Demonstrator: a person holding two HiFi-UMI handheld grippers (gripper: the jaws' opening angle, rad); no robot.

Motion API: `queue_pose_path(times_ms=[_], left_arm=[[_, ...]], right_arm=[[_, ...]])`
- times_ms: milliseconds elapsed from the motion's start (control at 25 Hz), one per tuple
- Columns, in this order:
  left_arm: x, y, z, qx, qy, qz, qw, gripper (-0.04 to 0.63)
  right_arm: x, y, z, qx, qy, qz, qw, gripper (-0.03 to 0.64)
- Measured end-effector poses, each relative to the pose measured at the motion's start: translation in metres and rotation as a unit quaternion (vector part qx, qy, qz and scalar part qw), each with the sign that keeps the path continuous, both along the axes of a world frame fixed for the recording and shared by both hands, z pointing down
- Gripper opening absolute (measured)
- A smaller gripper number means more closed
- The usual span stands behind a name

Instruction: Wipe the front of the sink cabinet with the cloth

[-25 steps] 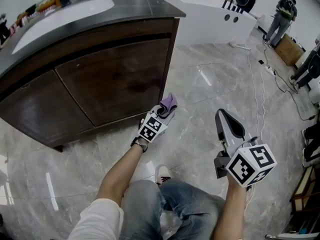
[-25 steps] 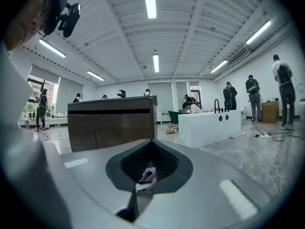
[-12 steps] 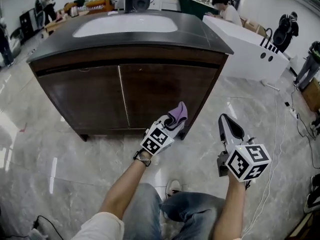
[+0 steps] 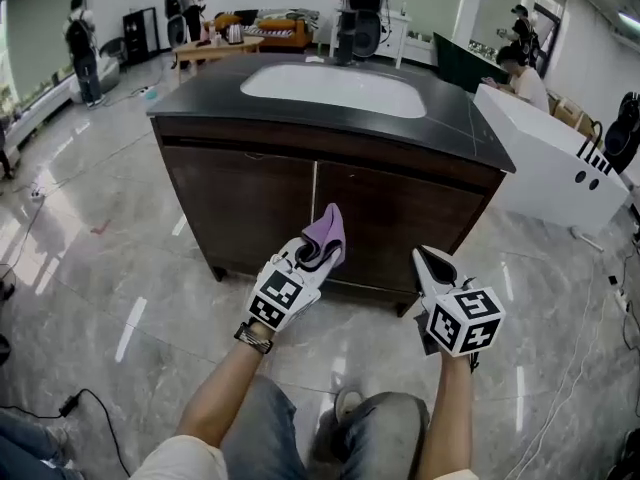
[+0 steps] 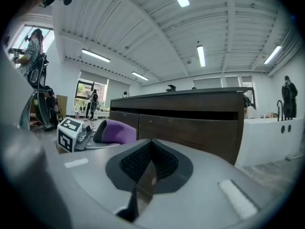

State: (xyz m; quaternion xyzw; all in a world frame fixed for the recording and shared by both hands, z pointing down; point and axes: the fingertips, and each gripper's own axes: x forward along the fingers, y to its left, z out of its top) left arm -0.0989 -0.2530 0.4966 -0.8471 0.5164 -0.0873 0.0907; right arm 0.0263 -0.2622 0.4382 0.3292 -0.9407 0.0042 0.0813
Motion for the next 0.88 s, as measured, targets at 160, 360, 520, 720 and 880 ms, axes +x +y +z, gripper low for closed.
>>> queue_pose_path(times_ms=[160, 360, 520, 720, 880], left_arm=[[-0.026, 0.023, -0.025, 0.024, 0.005, -0.046, 0.9987, 0.048], [-0.049, 0.057, -0.053, 0.049, -0.001, -0.083, 0.9954, 0.048], [-0.067, 0.063, -0.075, 0.055, -0.011, -0.113, 0.992, 0.048], [-0.069, 0.053, -0.103, 0.082, 0.002, -0.153, 0.9847, 0.048], [-0.059, 0.047, -0.136, 0.073, 0.006, -0.151, 0.9857, 0.048]], right_arm=[[-0.008, 0.003, -0.008, 0.008, 0.004, -0.027, 1.0, 0.008], [-0.021, 0.009, -0.023, 0.019, 0.006, -0.066, 0.998, 0.008], [-0.035, -0.001, -0.053, 0.027, -0.018, -0.094, 0.995, 0.008], [-0.034, -0.004, -0.086, 0.078, -0.012, -0.103, 0.992, 0.008], [-0.039, -0.007, -0.132, 0.097, -0.012, -0.107, 0.989, 0.008]])
